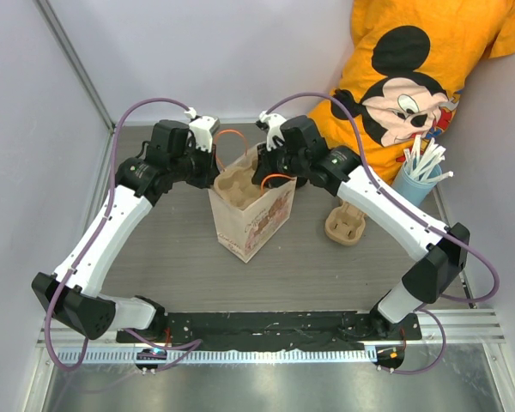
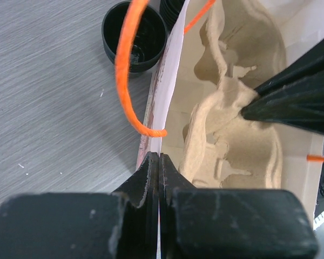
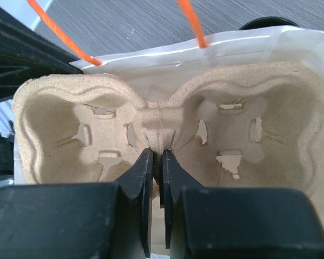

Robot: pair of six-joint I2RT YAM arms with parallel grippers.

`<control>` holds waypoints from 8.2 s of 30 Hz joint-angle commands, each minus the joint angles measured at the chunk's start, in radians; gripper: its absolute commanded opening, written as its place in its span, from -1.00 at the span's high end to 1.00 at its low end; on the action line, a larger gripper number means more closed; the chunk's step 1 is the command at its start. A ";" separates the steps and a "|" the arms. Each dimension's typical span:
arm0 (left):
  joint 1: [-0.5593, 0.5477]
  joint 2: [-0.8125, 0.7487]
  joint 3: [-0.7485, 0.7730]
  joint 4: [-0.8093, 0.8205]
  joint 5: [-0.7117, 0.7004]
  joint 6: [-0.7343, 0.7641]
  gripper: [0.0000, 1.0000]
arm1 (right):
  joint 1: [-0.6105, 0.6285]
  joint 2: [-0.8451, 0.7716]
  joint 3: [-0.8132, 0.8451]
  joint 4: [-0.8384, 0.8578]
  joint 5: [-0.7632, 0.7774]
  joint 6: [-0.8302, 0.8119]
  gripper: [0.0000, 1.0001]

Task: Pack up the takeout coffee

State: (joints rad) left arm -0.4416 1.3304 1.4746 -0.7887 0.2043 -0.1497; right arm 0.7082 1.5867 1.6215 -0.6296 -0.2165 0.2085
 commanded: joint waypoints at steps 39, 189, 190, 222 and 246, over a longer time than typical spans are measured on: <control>0.006 -0.007 0.001 0.052 0.033 -0.001 1.00 | 0.139 0.133 0.081 -0.085 0.312 -0.118 0.98; 0.012 0.020 0.016 0.065 -0.121 -0.063 1.00 | 0.158 0.226 0.143 -0.220 0.141 -0.274 -0.12; 0.012 0.018 0.016 0.066 -0.121 -0.062 1.00 | 0.158 0.225 0.147 -0.223 0.143 -0.274 -0.18; 0.012 0.015 0.021 0.065 -0.118 -0.057 0.97 | 0.159 0.199 0.242 -0.291 0.118 -0.307 -0.99; 0.012 0.024 0.047 0.057 -0.109 -0.054 0.95 | 0.158 0.159 0.373 -0.367 0.063 -0.392 -0.99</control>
State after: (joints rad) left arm -0.4362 1.3640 1.4750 -0.7742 0.0902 -0.2058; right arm 0.8619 1.8103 1.9224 -0.9787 -0.1223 -0.1524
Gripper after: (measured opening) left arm 0.022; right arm 0.996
